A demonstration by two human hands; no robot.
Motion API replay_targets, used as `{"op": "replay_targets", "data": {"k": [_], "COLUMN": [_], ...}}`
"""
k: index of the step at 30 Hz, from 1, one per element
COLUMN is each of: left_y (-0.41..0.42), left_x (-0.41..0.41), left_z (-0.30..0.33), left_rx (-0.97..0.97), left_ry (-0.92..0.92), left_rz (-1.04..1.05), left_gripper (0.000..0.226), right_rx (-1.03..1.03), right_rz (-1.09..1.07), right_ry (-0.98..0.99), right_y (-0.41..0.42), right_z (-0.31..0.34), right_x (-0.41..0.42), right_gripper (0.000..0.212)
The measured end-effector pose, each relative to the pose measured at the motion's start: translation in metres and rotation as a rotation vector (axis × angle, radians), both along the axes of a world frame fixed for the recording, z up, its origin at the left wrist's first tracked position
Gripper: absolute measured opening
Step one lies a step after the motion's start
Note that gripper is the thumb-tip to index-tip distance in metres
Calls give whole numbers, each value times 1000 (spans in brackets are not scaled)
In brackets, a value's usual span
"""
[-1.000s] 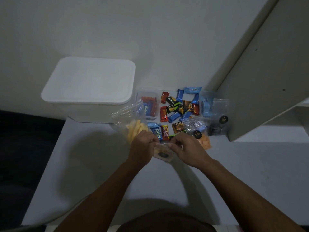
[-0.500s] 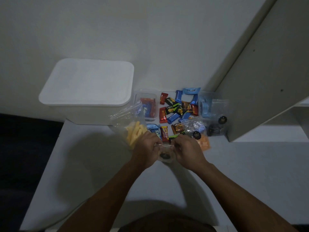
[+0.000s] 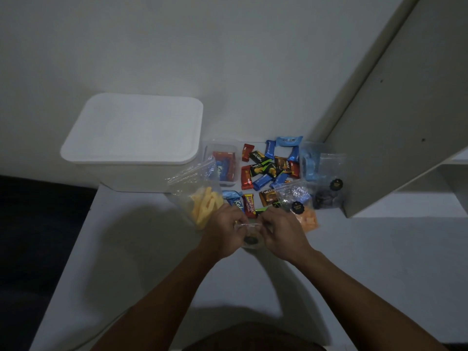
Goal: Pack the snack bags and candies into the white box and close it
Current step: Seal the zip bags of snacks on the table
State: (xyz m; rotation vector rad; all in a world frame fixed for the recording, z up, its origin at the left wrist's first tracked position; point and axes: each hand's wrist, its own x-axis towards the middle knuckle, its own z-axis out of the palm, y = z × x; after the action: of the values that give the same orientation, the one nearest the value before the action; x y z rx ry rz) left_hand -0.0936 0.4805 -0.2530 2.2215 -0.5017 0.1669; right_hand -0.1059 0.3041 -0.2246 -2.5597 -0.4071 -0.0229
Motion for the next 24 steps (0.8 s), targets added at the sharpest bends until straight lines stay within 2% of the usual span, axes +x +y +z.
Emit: {"op": "replay_targets", "data": {"k": [1, 5, 8, 9, 12, 15, 19, 24], "left_y": [1, 0, -5, -6, -3, 3, 4, 0], "left_x": [1, 0, -2, -2, 1, 2, 2, 4], "left_z": [0, 4, 9, 10, 8, 4, 1, 1], "left_rx": [1, -32, -75, -78, -68, -64, -45, -1], "left_ry": [-7, -14, 10, 19, 33, -3, -22, 33], "left_rz": [3, -7, -25, -22, -20, -2, 7, -11], "left_gripper": [6, 9, 13, 15, 14, 11, 2, 7], "right_rx": [14, 64, 64, 63, 64, 56, 46, 40], "right_rz": [5, 32, 28, 26, 3, -33, -75, -91], "right_ry": [8, 11, -18, -18, 24, 51, 54, 50], "right_y": [-1, -1, -1, -1, -2, -9, -13, -14], "right_z": [-1, -1, 1, 0, -2, -4, -8, -13], "right_x": [0, 1, 3, 3, 2, 2, 5, 8], "right_gripper": [4, 7, 26, 26, 7, 14, 12, 18]}}
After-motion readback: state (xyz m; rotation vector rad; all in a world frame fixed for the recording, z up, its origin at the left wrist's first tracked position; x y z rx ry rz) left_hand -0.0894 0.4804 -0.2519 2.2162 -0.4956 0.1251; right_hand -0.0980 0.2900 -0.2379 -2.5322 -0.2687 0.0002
